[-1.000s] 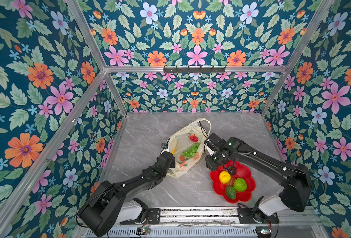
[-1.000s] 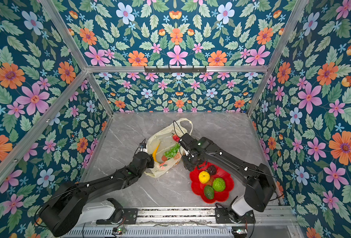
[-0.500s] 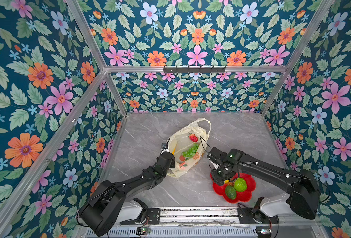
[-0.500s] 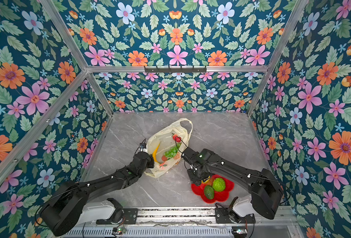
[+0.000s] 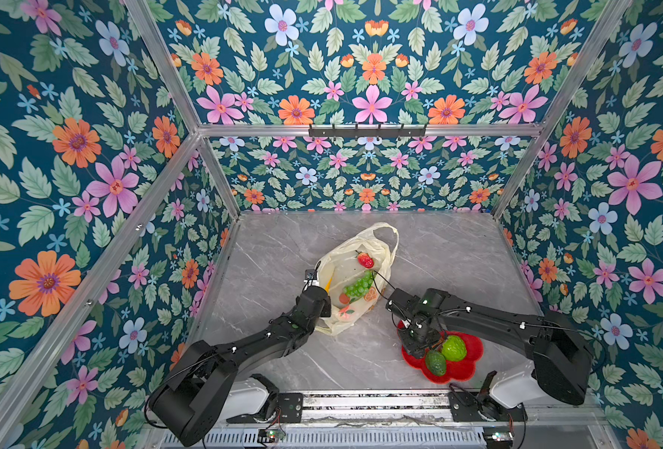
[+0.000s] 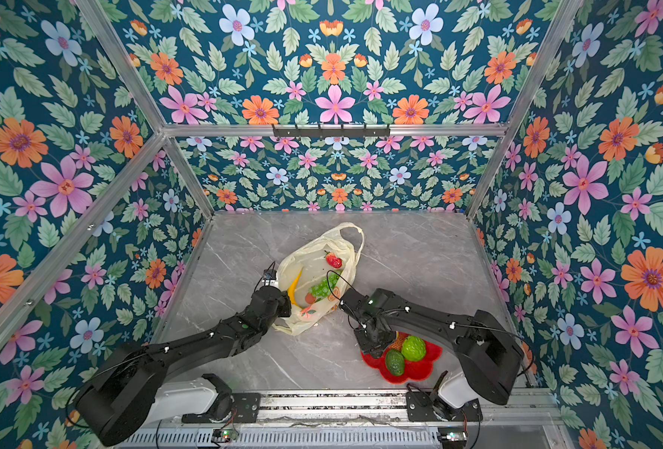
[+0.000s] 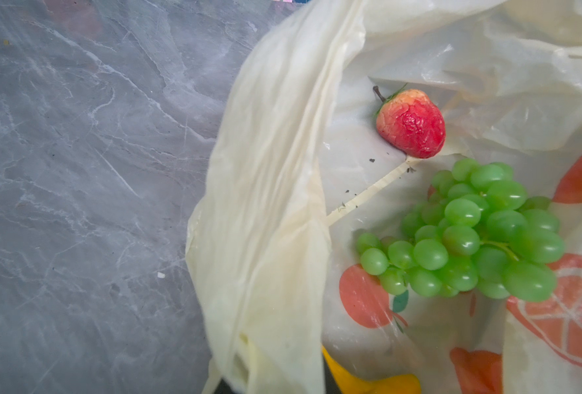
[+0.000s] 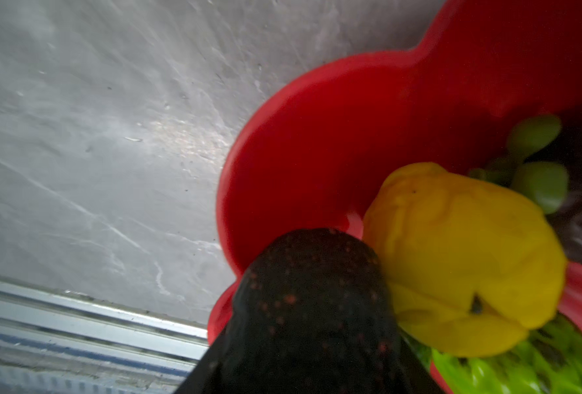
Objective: Take fruits out of the plastic bag
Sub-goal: Place the fruit on the plate.
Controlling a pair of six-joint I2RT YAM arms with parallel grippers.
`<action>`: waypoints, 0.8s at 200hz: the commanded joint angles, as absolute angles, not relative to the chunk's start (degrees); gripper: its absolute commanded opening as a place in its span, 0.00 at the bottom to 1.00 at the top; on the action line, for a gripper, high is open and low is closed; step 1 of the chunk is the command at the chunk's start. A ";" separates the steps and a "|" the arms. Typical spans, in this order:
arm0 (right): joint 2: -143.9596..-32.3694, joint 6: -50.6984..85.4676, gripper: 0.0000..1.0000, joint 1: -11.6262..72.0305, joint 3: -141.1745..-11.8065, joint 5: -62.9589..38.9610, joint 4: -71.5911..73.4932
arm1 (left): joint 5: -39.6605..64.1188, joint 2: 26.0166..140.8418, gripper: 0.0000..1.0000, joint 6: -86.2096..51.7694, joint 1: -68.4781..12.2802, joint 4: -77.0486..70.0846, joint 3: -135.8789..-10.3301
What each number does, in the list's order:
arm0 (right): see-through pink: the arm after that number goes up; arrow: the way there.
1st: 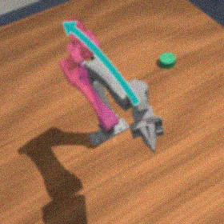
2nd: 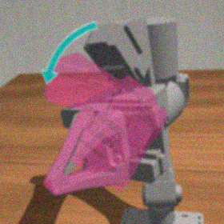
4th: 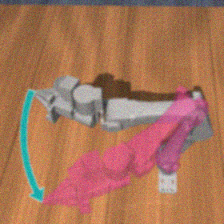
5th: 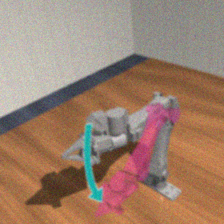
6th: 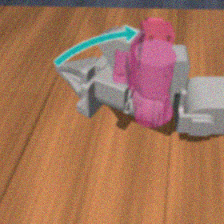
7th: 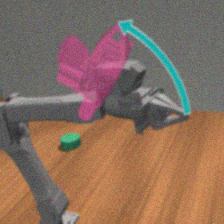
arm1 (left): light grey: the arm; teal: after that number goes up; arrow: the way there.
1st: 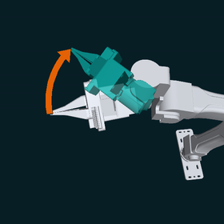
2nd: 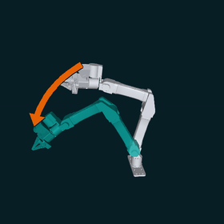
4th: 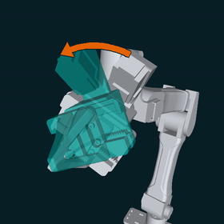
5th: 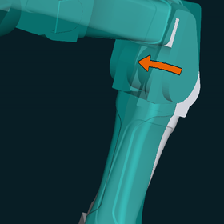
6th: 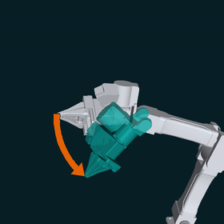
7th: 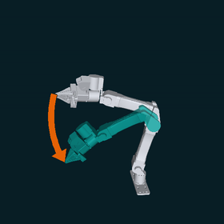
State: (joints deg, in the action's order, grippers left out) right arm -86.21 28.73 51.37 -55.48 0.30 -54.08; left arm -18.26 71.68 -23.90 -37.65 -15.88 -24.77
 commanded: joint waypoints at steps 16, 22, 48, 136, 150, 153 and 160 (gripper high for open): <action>-87.03 29.53 0.49 51.50 -55.06 4.11 -54.71 | -19.06 71.66 0.20 -23.65 -37.62 -16.70 -24.70; -87.10 29.59 0.49 51.56 -55.06 4.29 -54.54 | -19.07 71.66 0.20 -23.62 -37.66 -16.70 -24.70; -87.41 29.48 0.53 51.59 -54.76 4.90 -54.17 | -18.99 71.63 0.20 -23.56 -37.70 -16.70 -24.72; -86.76 29.59 0.62 51.91 -55.13 5.75 -54.79 | -18.84 71.73 0.20 -23.59 -37.70 -16.70 -24.71; -86.50 29.55 0.63 51.99 -55.26 5.98 -54.97 | -18.81 71.72 0.20 -23.55 -37.68 -16.70 -24.70; -86.41 29.53 0.63 52.03 -55.29 5.98 -55.07 | -18.73 71.72 0.20 -23.58 -37.66 -16.70 -24.70; -86.27 29.59 0.63 52.03 -55.39 6.06 -55.14 | -18.75 71.76 0.20 -23.61 -37.70 -16.70 -24.70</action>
